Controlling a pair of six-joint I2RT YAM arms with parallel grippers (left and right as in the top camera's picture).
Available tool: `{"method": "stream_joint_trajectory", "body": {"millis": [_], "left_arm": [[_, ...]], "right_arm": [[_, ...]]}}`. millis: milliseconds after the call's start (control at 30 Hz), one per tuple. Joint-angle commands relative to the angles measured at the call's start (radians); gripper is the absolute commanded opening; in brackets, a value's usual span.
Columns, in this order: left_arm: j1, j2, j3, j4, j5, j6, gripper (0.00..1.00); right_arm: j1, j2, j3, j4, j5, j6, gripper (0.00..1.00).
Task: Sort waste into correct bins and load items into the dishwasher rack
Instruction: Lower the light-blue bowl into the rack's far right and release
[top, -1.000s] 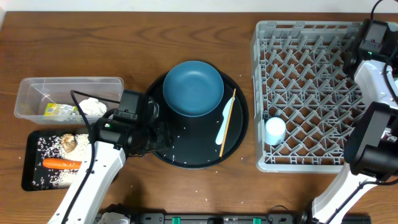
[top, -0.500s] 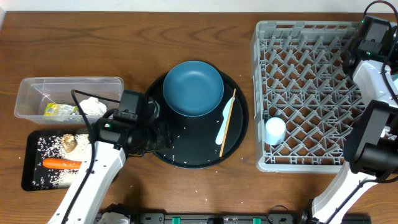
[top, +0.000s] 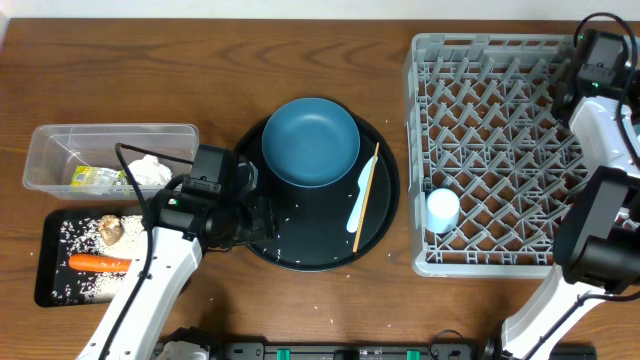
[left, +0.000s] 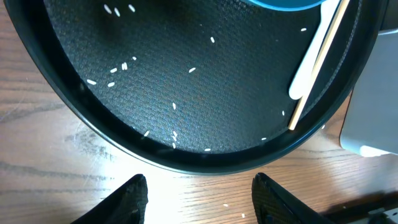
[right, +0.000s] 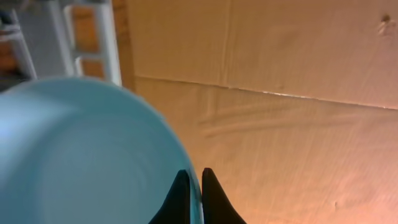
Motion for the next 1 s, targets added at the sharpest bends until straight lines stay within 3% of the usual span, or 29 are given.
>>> {"method": "stream_joint_trajectory", "body": {"millis": [0, 400, 733, 833, 867, 933, 967], "left_arm": [[0.005, 0.002, -0.008, -0.002, -0.043, 0.027, 0.56], [0.005, 0.002, -0.008, -0.006, -0.061, 0.027, 0.56], [0.005, 0.002, -0.008, -0.007, -0.061, 0.027, 0.56], [0.005, 0.002, -0.008, -0.010, -0.061, 0.027, 0.56], [0.005, 0.002, -0.008, -0.012, -0.061, 0.027, 0.56], [0.005, 0.002, -0.008, -0.014, -0.061, 0.027, 0.56], [0.005, 0.002, -0.008, -0.014, -0.061, 0.027, 0.56]], "right_arm": [[0.023, -0.028, -0.006, -0.086, -0.081, 0.129, 0.01], [0.035, -0.025, -0.006, -0.198, -0.293, 0.232, 0.01], [0.043, -0.024, -0.006, -0.189, -0.450, 0.328, 0.01], [0.045, -0.024, -0.006, -0.188, -0.485, 0.380, 0.29], [0.046, -0.024, -0.006, -0.189, -0.501, 0.393, 0.44], [0.052, -0.025, -0.006, -0.188, -0.526, 0.412, 0.86], [0.056, -0.025, -0.006, -0.182, -0.528, 0.414, 0.90]]}}
